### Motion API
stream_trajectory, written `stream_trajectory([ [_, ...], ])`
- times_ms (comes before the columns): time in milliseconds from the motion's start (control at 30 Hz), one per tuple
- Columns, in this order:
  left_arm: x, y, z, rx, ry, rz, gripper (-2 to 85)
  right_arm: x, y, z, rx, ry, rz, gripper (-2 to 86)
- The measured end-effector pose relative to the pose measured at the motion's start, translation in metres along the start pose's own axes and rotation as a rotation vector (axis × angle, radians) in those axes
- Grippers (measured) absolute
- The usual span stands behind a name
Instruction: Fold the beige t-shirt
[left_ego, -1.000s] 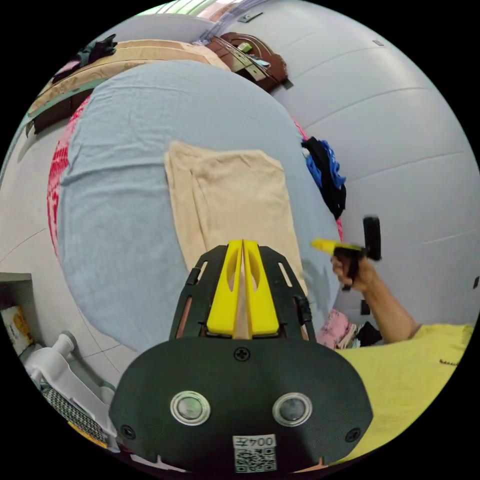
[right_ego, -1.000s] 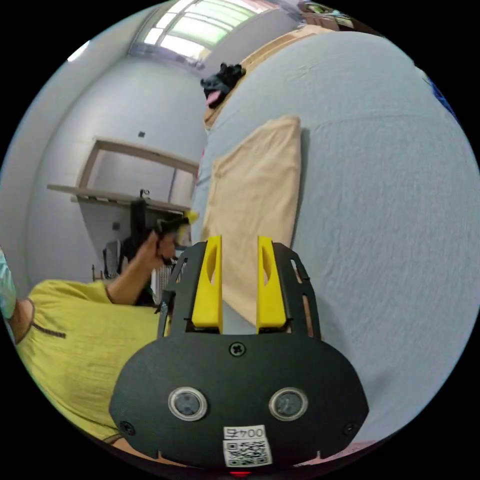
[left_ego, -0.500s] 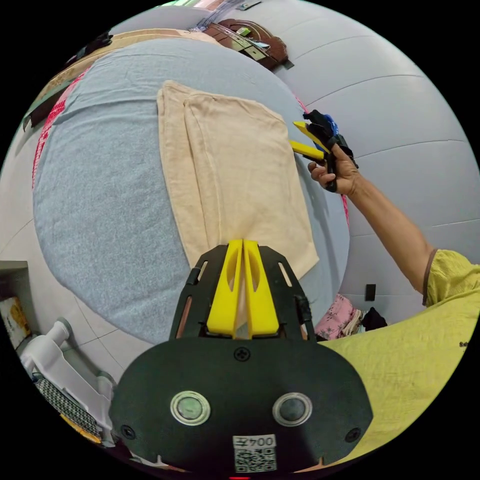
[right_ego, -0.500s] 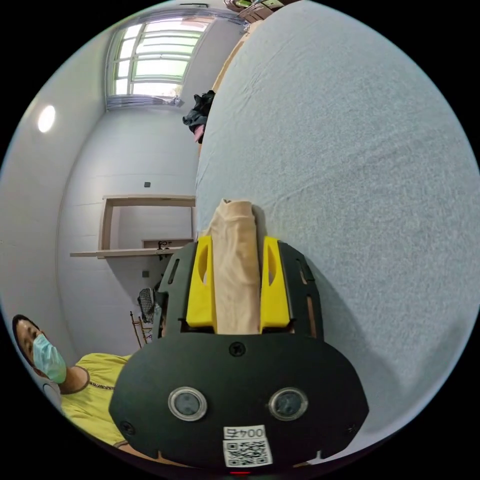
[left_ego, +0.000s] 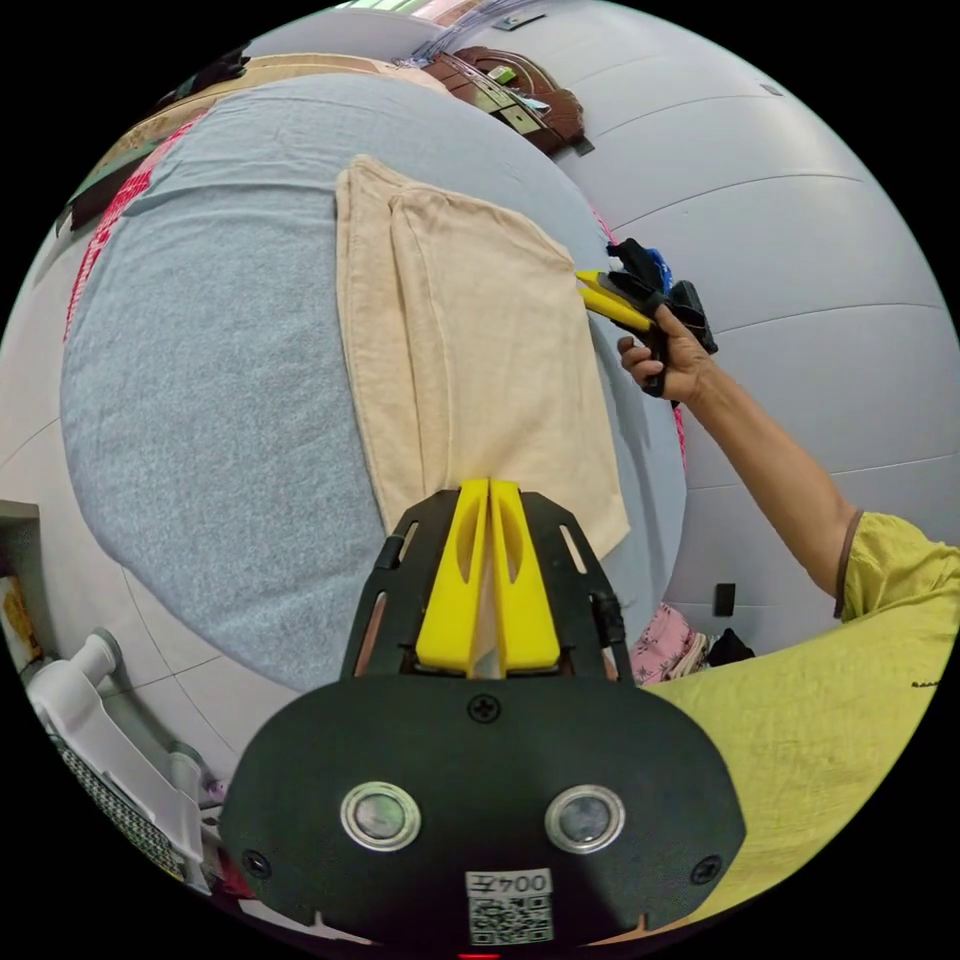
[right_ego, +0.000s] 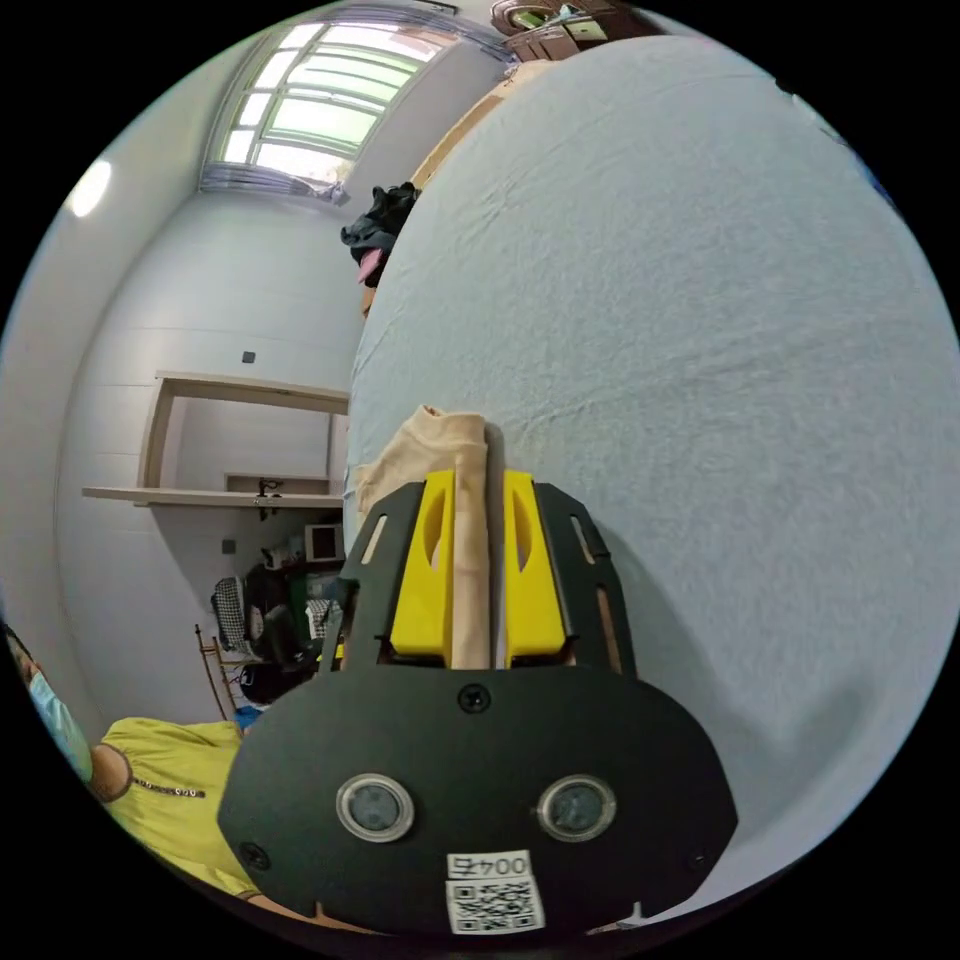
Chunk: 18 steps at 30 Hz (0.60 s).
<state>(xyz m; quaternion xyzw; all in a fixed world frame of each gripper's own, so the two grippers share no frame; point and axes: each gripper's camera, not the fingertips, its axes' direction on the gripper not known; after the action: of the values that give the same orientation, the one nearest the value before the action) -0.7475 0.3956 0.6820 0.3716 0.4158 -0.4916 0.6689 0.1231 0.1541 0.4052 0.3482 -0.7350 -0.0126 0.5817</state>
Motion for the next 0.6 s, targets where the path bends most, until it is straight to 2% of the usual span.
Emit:
stream_trajectory([
  [100,-0.005,0.001,0.002,-0.001,0.014,-0.012,0.6,-0.011,0.048,-0.025,-0.002,-0.058,-0.027,9.4],
  [233,-0.009,0.003,0.003,0.006,0.042,-0.019,0.4,-0.022,0.149,-0.018,-0.186,-0.052,-0.051,9.3],
  [333,-0.001,0.008,0.001,0.009,0.029,-0.006,0.3,-0.023,0.214,-0.007,-0.245,-0.064,-0.016,9.1],
  [600,0.019,0.051,0.002,0.045,0.009,0.016,0.2,-0.033,0.293,0.014,-0.193,-0.084,0.06,9.5],
])
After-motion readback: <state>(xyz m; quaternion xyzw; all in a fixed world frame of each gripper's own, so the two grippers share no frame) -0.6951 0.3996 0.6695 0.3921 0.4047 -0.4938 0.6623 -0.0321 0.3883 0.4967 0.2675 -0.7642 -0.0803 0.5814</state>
